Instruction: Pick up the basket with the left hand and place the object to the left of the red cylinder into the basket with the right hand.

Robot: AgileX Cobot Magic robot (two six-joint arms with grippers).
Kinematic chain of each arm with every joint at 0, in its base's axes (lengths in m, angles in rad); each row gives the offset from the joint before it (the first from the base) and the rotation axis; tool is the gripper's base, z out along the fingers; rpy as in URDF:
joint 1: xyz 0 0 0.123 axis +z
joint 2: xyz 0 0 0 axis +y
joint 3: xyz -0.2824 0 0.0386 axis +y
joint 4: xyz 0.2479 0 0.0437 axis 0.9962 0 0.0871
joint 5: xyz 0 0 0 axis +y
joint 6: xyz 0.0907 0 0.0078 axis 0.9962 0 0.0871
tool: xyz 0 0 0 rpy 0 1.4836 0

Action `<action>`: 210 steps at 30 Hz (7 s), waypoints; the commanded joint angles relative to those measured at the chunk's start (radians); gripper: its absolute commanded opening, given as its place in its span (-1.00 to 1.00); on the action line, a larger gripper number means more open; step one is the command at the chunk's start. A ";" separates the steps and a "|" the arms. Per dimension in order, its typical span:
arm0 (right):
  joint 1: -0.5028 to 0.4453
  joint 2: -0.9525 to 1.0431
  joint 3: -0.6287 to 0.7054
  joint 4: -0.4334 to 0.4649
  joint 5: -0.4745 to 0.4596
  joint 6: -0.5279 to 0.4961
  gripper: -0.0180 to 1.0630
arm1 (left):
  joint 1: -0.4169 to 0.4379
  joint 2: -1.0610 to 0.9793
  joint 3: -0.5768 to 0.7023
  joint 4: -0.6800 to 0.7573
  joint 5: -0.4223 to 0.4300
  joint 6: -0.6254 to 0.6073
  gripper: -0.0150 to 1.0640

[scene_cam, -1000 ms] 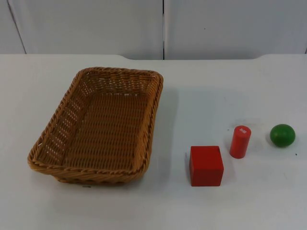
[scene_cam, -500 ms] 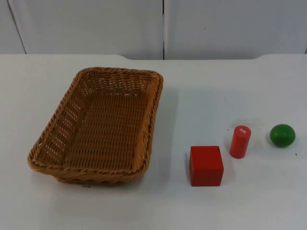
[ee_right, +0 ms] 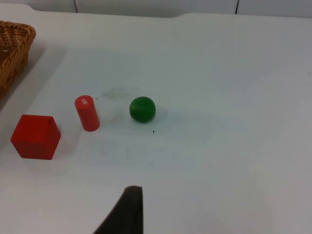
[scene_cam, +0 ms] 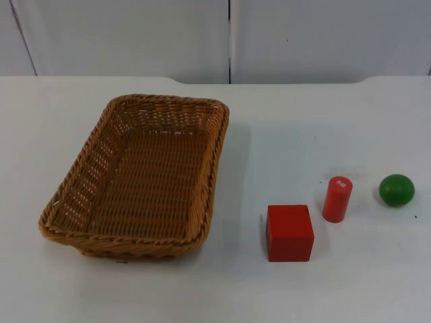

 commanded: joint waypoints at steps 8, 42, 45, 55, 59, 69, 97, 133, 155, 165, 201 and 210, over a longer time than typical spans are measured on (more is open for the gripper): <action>0.000 -0.003 0.000 0.000 -0.009 -0.004 0.98 | 0.000 0.181 -0.064 -0.084 -0.089 0.045 0.97; 0.000 -0.003 0.000 -0.007 -0.009 0.015 0.98 | 0.000 0.880 -0.337 -0.279 -0.238 0.329 0.97; 0.000 -0.003 0.000 -0.022 -0.009 0.027 0.98 | 0.000 0.935 -0.366 -0.282 -0.224 0.329 0.97; 0.000 -0.003 0.000 -0.031 -0.009 0.042 0.98 | 0.000 1.074 -0.505 -0.271 -0.108 0.298 0.90; 0.000 -0.003 0.000 -0.031 -0.009 0.042 0.98 | -0.001 1.074 -0.505 -0.353 -0.078 0.312 0.90; 0.000 -0.003 0.000 -0.031 -0.009 0.042 0.98 | -0.084 1.119 -0.505 -0.370 -0.130 0.337 0.90; 0.000 -0.003 0.000 -0.031 -0.009 0.042 0.98 | -0.022 1.481 -0.588 -0.429 -0.145 0.408 0.90; 0.000 -0.003 0.000 -0.031 -0.009 0.042 0.98 | -0.022 1.761 -0.796 -0.400 -0.013 0.408 0.41; 0.000 -0.003 0.000 -0.031 -0.009 0.042 0.98 | -0.022 1.730 -0.794 -0.468 0.067 0.341 -0.98; 0.000 -0.003 0.000 -0.031 -0.009 0.042 0.98 | -0.022 1.590 -0.794 -0.478 0.177 0.303 -0.98; 0.000 -0.003 0.000 -0.023 -0.009 0.034 0.98 | -0.019 0.972 -0.378 -0.478 0.317 0.265 -0.98; 0.000 -0.003 0.000 -0.023 -0.009 0.034 0.98 | 0.055 0.933 -0.299 -0.523 0.315 0.304 -0.98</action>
